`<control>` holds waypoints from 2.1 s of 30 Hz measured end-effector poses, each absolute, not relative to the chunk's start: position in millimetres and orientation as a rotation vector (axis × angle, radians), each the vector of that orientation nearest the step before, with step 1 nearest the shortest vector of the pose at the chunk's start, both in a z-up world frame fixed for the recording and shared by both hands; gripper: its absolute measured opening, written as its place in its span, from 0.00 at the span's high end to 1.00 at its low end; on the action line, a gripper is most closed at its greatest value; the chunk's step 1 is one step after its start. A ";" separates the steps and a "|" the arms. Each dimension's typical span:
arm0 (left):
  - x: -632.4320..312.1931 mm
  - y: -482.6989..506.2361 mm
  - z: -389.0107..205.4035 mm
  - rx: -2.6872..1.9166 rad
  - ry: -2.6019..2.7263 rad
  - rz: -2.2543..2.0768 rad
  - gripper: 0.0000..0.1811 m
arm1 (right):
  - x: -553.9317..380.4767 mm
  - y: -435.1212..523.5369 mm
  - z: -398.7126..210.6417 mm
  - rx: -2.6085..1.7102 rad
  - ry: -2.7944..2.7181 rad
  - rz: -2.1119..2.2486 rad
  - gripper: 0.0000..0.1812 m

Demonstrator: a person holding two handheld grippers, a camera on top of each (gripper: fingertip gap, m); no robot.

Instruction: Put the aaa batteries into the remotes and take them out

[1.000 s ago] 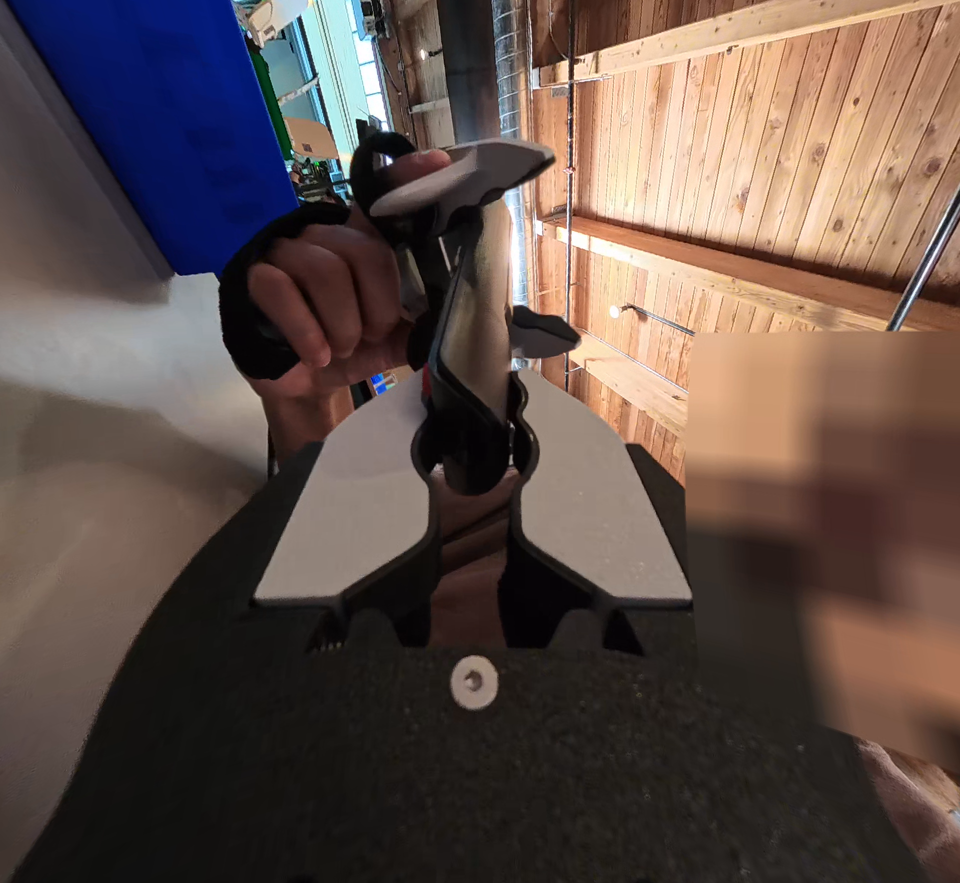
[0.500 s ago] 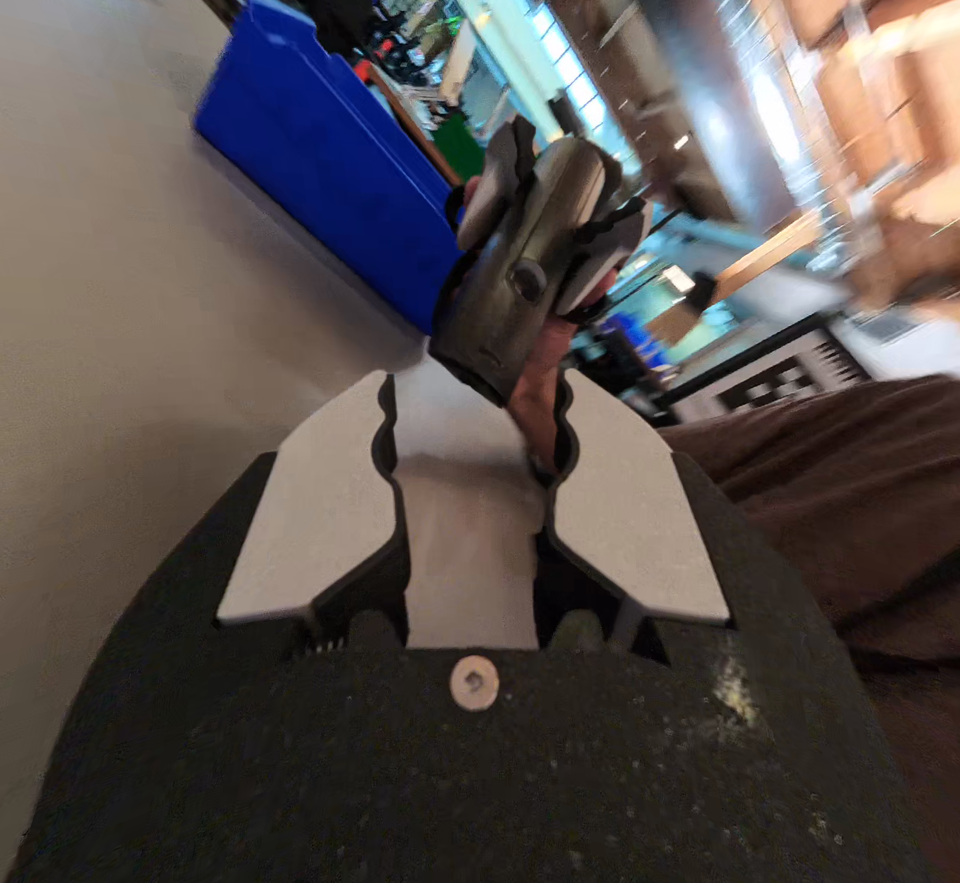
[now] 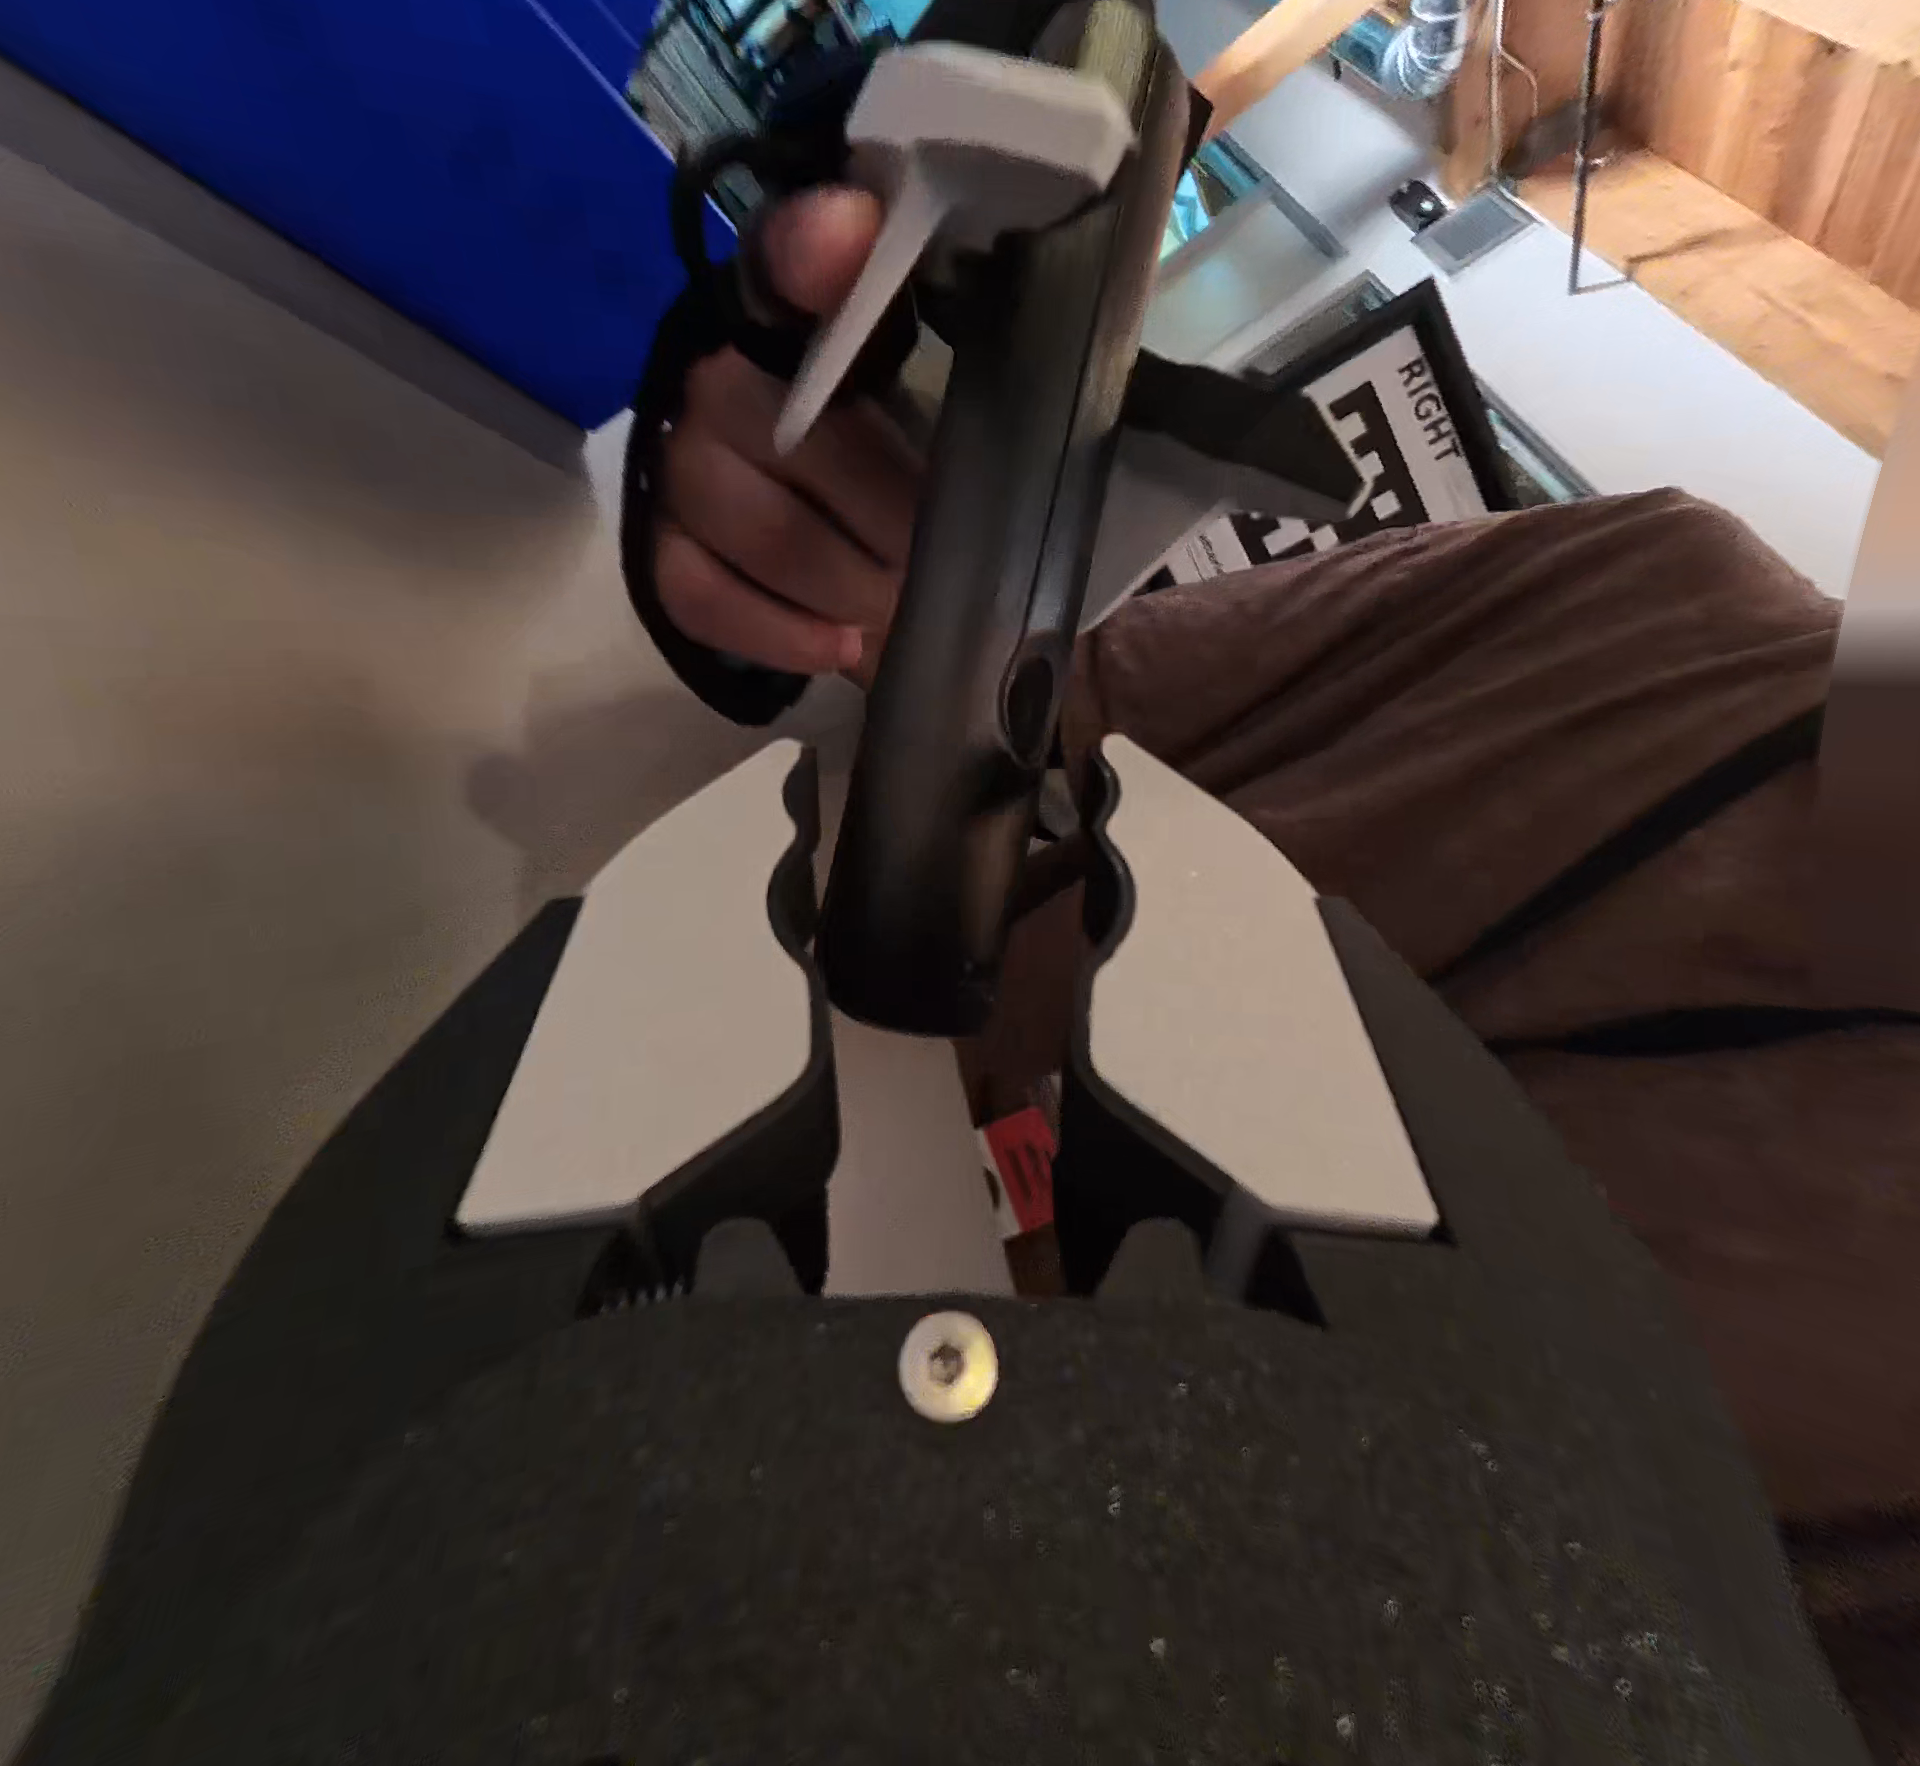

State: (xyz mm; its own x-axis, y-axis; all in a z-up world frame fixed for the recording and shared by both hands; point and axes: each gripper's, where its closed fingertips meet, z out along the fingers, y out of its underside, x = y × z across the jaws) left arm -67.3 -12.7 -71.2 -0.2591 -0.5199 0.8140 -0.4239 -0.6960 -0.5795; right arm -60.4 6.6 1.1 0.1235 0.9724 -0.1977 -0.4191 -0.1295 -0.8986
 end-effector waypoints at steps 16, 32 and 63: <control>-68.2 -13.7 -67.2 -1.864 0.985 -2.297 0.82 | -58.7 14.2 -9.4 -1.120 -0.654 1.447 0.64; -78.6 -4.7 -76.5 -1.986 0.851 -2.181 0.84 | -70.1 18.6 -27.2 -1.179 -0.666 1.323 0.66; -84.1 -6.7 -111.3 -1.754 1.362 -1.112 0.56 | -71.2 31.3 -26.0 -1.211 -0.477 1.448 0.66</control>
State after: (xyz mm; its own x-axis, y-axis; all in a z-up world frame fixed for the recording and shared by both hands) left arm -84.1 -6.7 -111.3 0.1022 -0.9675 0.2311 -0.4195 -0.2526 -0.8719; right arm -71.2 31.3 -26.0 0.1618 0.9001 -0.4044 -0.4833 -0.2850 -0.8277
